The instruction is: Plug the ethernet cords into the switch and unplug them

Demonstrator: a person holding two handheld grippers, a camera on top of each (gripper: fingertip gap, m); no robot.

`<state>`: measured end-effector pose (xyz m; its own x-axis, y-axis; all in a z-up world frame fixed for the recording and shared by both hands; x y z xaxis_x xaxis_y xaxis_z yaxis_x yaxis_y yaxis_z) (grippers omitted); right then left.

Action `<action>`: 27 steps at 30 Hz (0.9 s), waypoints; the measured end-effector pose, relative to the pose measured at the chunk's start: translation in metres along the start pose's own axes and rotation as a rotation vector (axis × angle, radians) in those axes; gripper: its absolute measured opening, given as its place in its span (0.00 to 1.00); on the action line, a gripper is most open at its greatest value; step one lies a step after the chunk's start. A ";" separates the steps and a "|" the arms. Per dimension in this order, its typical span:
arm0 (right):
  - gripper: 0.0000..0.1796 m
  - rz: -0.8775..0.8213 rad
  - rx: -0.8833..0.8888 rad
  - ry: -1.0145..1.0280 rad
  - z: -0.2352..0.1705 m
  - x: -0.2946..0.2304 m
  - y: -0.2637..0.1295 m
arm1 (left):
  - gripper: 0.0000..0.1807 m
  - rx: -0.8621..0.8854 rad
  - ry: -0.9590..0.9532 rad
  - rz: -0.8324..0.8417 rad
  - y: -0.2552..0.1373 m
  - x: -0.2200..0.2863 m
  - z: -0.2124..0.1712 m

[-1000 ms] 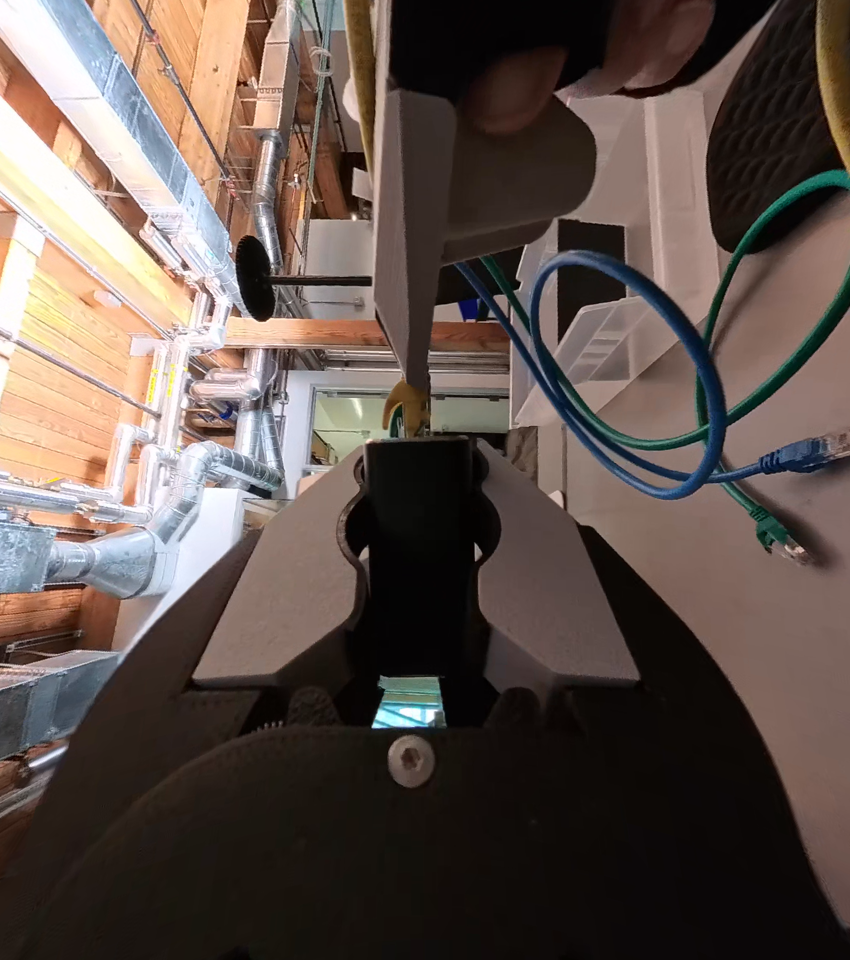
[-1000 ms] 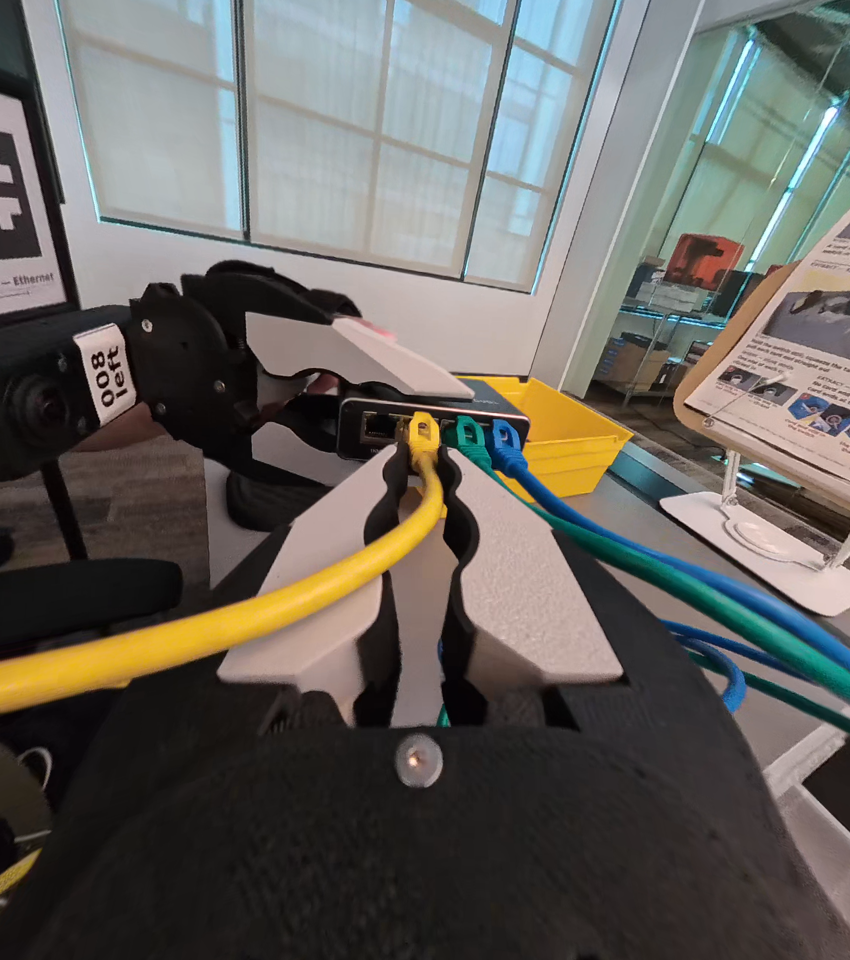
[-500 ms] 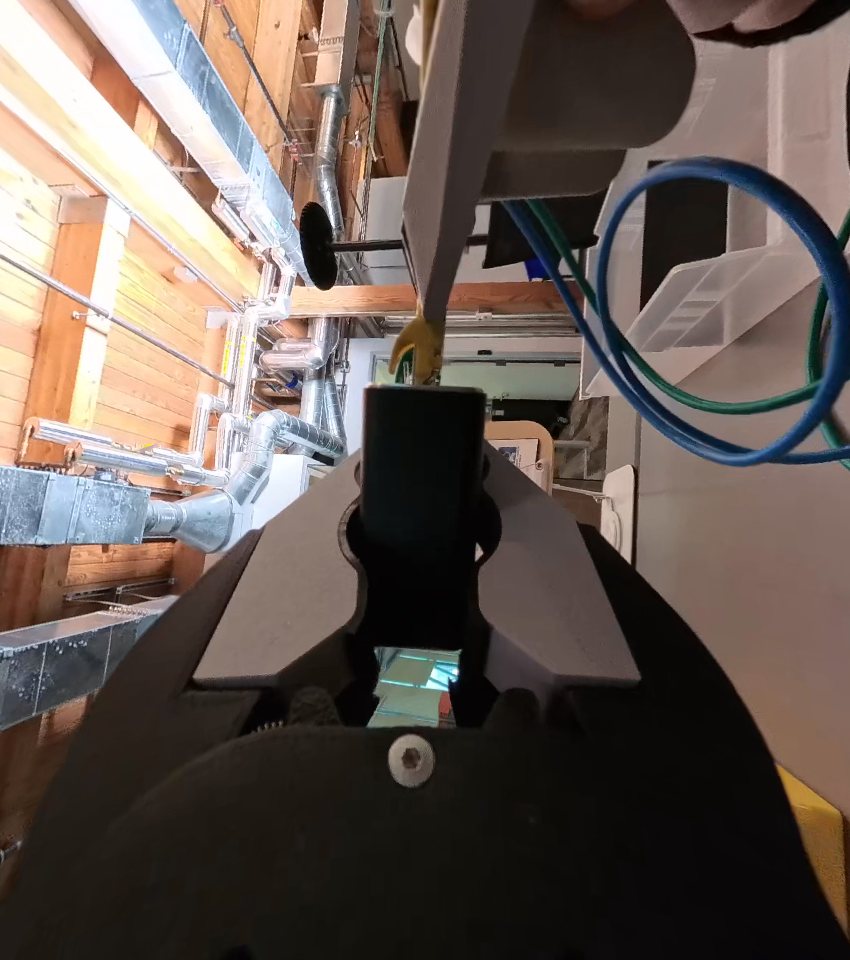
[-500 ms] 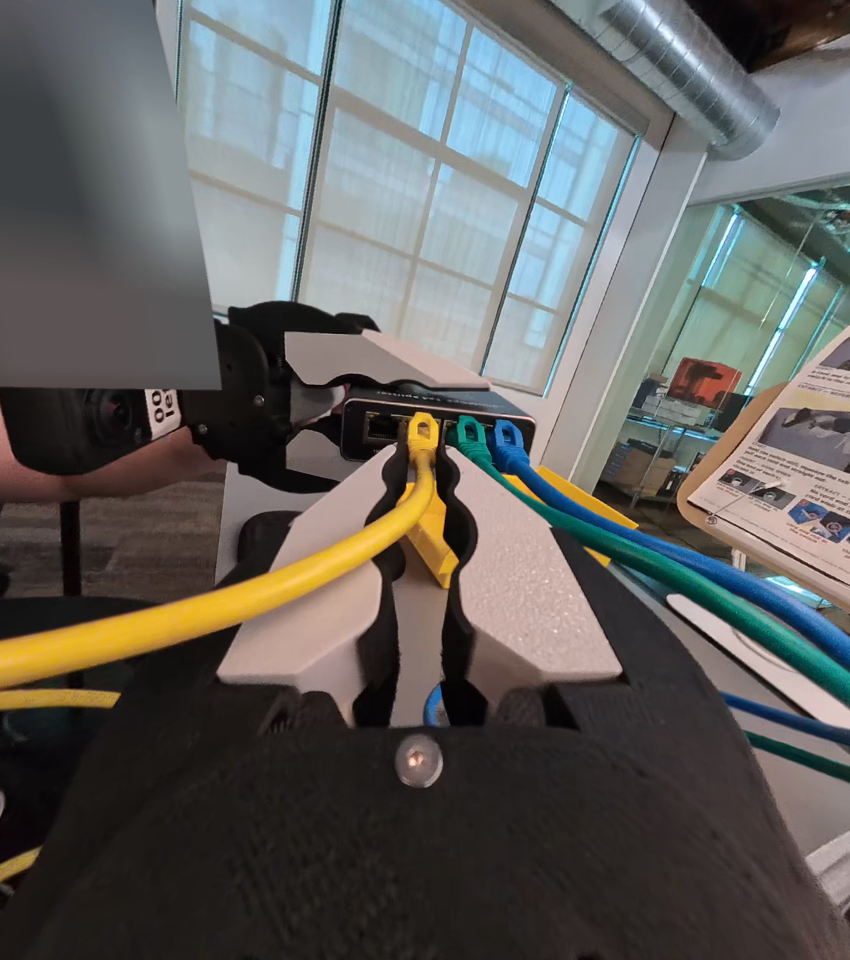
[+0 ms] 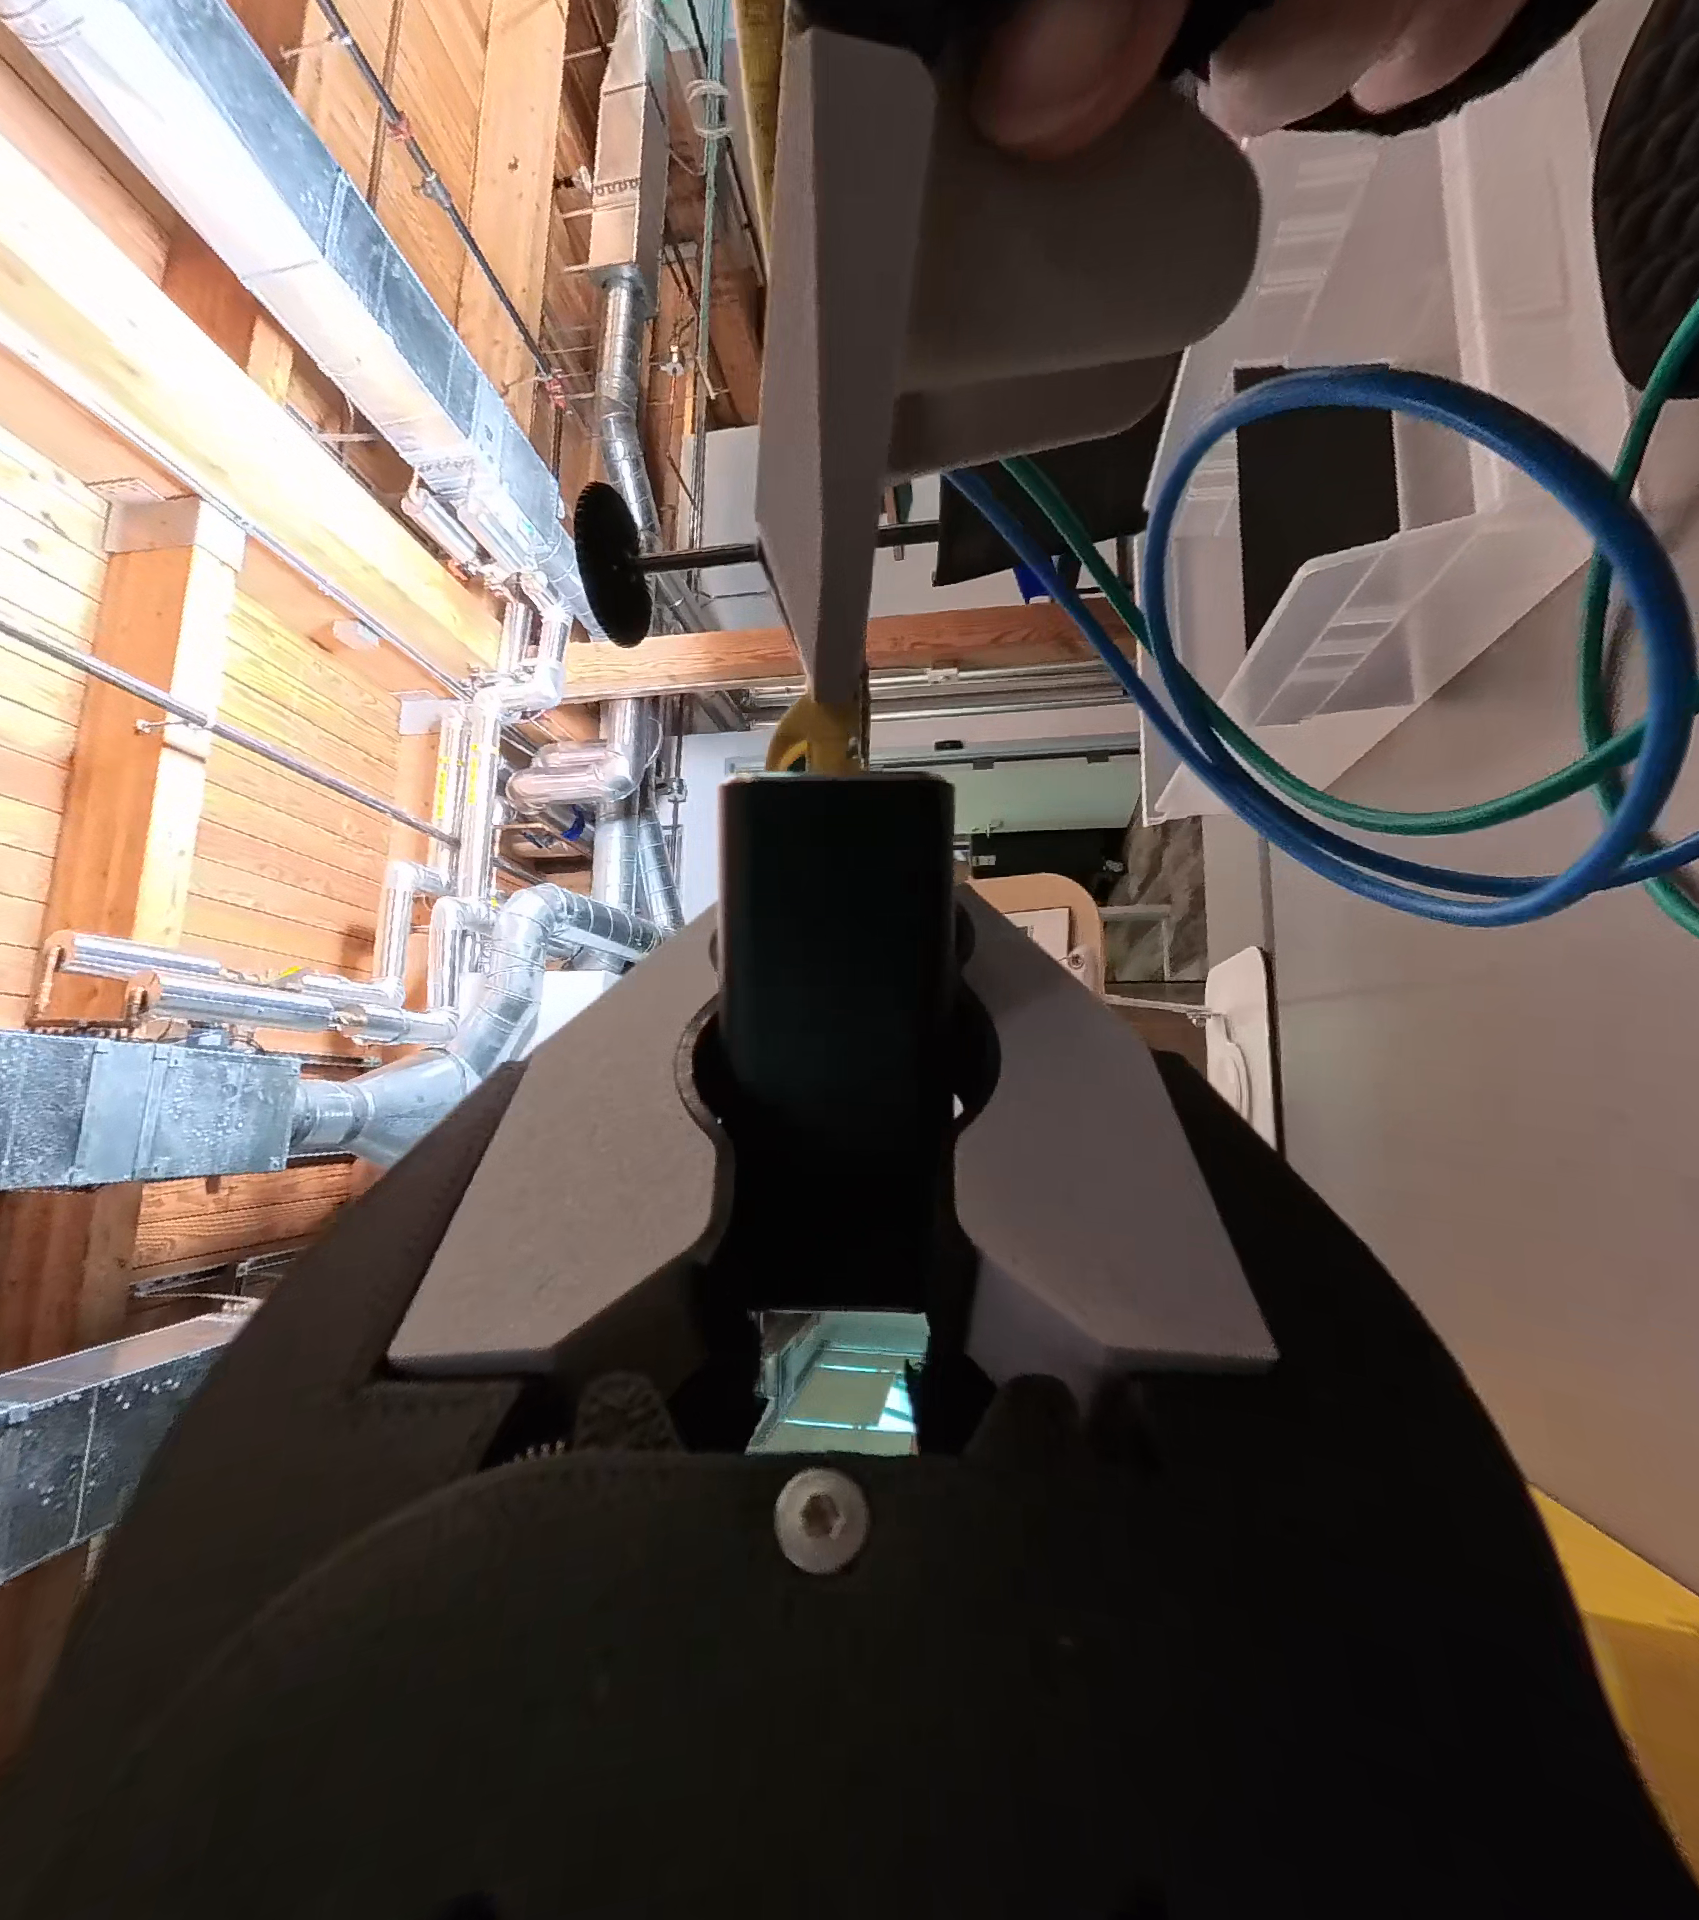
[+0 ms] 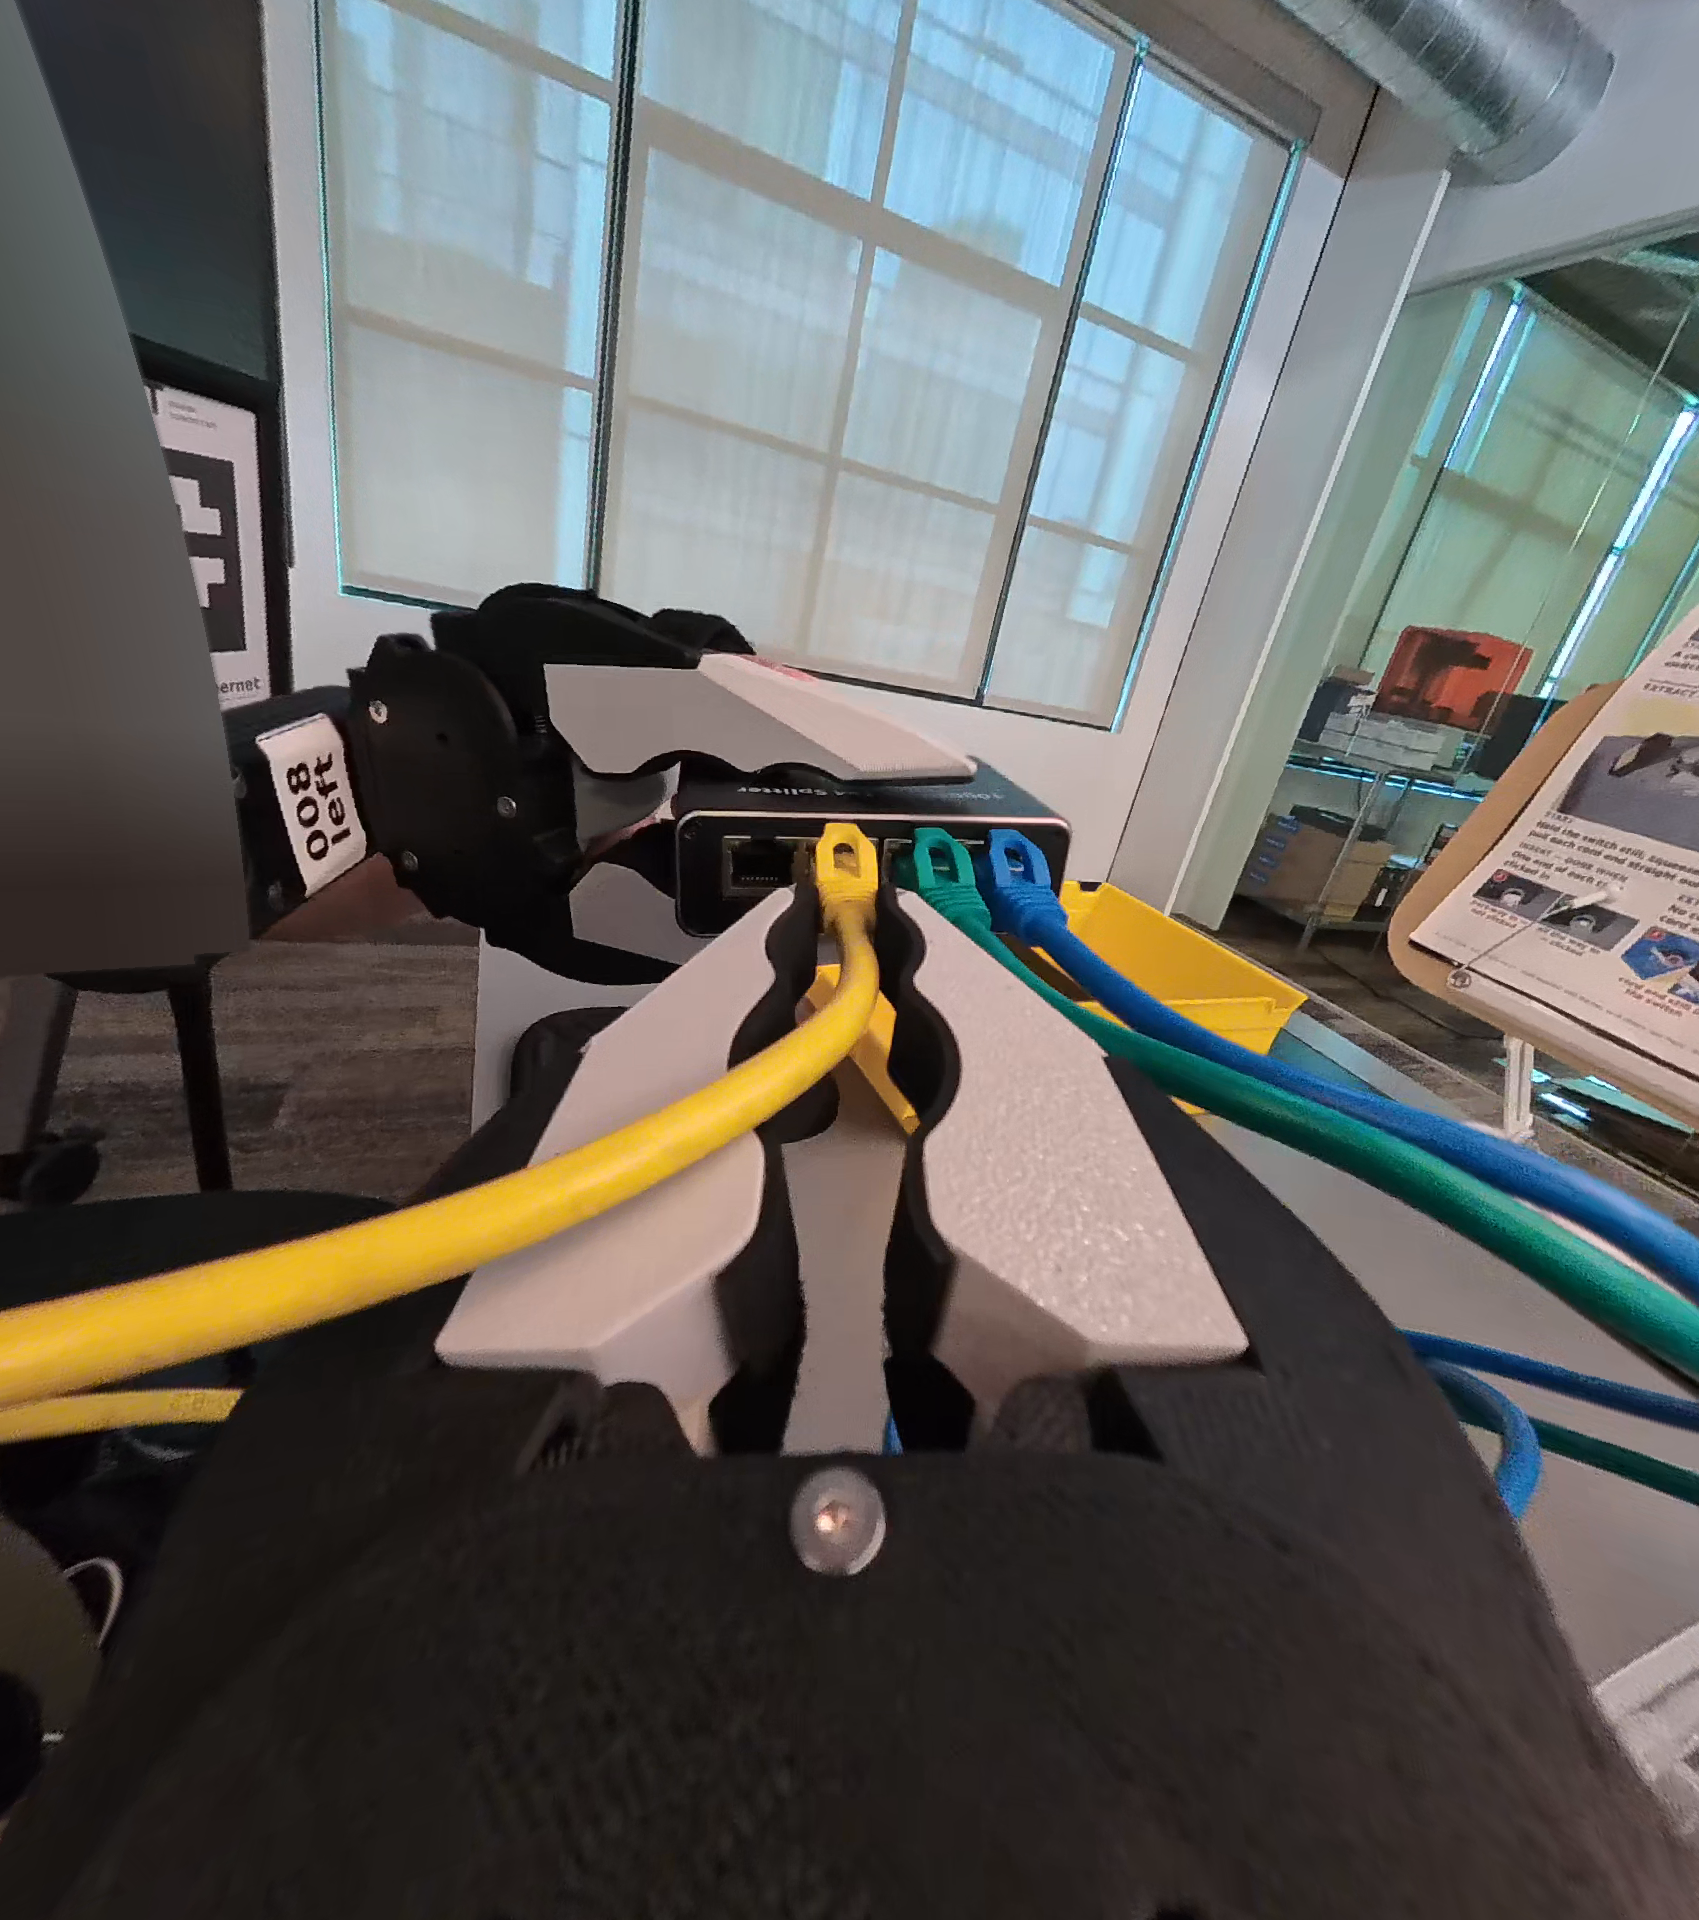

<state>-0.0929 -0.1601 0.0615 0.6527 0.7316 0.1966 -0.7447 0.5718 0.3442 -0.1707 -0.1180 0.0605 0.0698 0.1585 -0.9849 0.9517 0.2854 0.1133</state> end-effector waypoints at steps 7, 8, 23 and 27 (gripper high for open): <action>0.07 0.011 0.022 0.012 -0.001 0.019 0.012 | 0.18 -0.074 0.007 0.006 0.008 -0.006 -0.023; 0.10 0.016 0.024 -0.005 0.002 0.021 0.012 | 0.18 -0.097 -0.009 0.015 0.007 -0.009 -0.030; 0.71 -0.241 -0.077 -0.052 0.019 0.055 -0.021 | 0.18 -0.302 0.268 -0.059 0.007 -0.025 -0.132; 0.76 -0.217 -0.306 -0.201 0.001 0.082 0.014 | 0.18 -0.277 0.334 -0.123 0.018 -0.024 -0.126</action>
<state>-0.0495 -0.0930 0.0832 0.7906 0.5124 0.3352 -0.5741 0.8107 0.1149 -0.1929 0.0020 0.1029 -0.1827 0.3907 -0.9022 0.8276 0.5565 0.0734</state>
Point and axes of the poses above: each gripper's, where its closed fingertips meet, y out along the fingers, z out of its top, x = y × z across the jaws, the point moved 5 cm from there along -y, back along the fingers, and after that the axes turned 10 degrees about x, right-handed, at the moved point
